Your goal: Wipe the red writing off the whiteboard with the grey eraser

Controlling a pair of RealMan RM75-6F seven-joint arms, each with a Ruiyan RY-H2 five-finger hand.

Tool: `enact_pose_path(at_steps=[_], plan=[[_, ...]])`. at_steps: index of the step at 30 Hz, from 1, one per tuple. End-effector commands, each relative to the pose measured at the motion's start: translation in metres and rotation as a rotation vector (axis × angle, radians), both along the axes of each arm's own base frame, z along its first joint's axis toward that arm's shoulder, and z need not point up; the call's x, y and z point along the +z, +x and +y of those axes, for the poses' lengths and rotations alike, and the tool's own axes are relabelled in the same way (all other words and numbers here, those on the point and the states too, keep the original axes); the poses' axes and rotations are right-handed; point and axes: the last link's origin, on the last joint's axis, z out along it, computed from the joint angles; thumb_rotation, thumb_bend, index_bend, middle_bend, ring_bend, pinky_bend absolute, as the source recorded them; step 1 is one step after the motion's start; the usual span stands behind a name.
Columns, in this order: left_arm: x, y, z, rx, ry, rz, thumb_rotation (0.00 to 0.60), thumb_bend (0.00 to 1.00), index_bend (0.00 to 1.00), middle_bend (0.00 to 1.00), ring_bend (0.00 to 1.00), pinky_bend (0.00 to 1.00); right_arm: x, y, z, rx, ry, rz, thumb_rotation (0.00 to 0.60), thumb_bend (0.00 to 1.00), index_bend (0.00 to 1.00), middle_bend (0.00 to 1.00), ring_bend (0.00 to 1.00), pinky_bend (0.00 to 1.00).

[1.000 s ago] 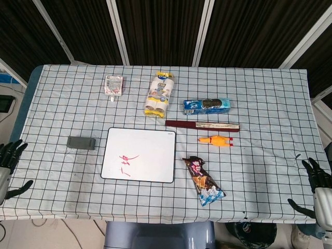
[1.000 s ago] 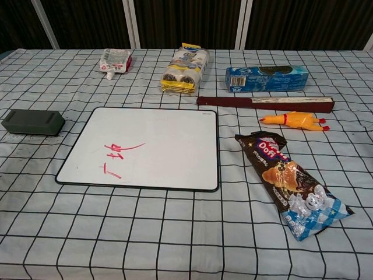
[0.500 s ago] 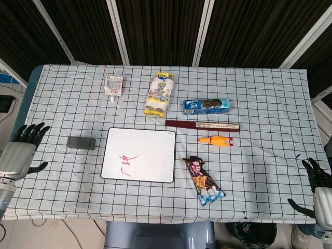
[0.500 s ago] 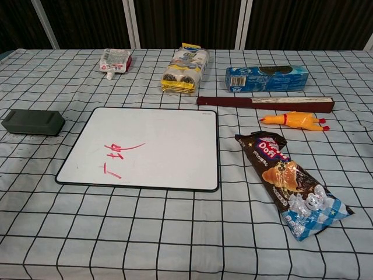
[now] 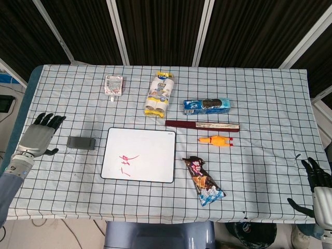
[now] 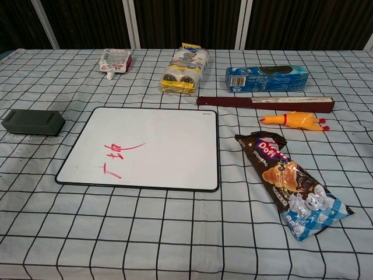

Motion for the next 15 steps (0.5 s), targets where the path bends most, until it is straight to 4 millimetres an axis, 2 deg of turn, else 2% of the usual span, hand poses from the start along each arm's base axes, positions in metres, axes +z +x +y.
enact_pose_path(at_steps=[1, 9, 15], plan=[[-0.016, -0.003, 0.011, 0.0, -0.032, 0.009, 0.6, 0.15, 0.07, 0.14, 0.0, 0.01, 0.0, 0.0, 0.0, -0.001, 0.0, 0.0, 0.6, 0.13, 0.01, 0.04, 0.14, 0.19], [-0.037, -0.015, 0.019, 0.0, -0.074, 0.055, 0.6, 0.15, 0.17, 0.19, 0.0, 0.01, 0.0, 0.0, -0.001, -0.003, 0.001, 0.0, 0.6, 0.13, 0.01, 0.04, 0.14, 0.19], [-0.053, -0.015, 0.022, -0.023, -0.098, 0.064, 0.6, 0.15, 0.25, 0.24, 0.0, 0.01, 0.0, 0.0, -0.001, -0.005, 0.001, 0.0, 0.6, 0.13, 0.01, 0.04, 0.14, 0.19]])
